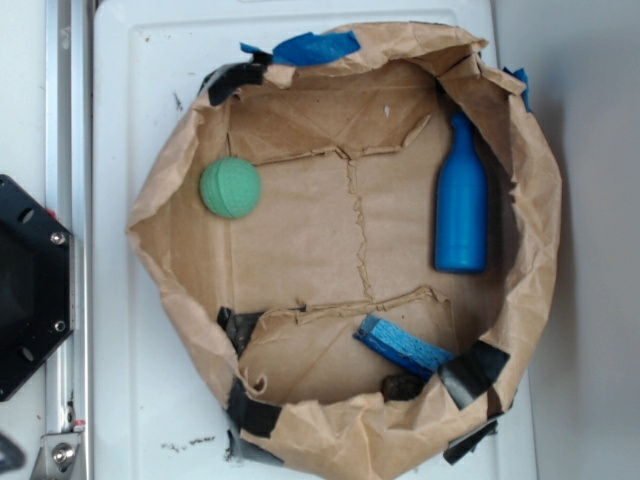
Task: Grab the blue bottle.
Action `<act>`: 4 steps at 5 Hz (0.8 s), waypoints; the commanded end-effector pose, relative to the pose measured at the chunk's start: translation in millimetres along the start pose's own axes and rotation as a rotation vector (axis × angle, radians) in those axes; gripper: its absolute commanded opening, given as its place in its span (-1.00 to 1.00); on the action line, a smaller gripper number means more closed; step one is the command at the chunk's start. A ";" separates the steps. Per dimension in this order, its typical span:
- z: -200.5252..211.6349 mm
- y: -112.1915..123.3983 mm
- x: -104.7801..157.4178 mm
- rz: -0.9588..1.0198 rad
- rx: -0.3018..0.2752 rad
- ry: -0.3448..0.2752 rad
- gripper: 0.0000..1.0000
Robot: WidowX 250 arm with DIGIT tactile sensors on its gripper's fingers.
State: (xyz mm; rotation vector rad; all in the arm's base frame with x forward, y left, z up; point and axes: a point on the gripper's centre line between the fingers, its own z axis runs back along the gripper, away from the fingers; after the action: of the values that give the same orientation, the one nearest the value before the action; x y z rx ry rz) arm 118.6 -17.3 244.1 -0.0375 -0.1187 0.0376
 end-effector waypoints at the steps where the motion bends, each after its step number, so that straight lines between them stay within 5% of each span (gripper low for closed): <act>1: 0.0 0.0 0.0 0.000 0.000 0.000 1.00; 3: -29.4 -11.7 77.0 0.051 0.039 -0.022 1.00; 4: -29.4 -11.7 77.0 0.051 0.039 -0.022 1.00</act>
State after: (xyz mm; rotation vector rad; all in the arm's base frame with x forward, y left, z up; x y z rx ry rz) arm 195.3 -24.7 213.5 0.0045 -0.0963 0.0999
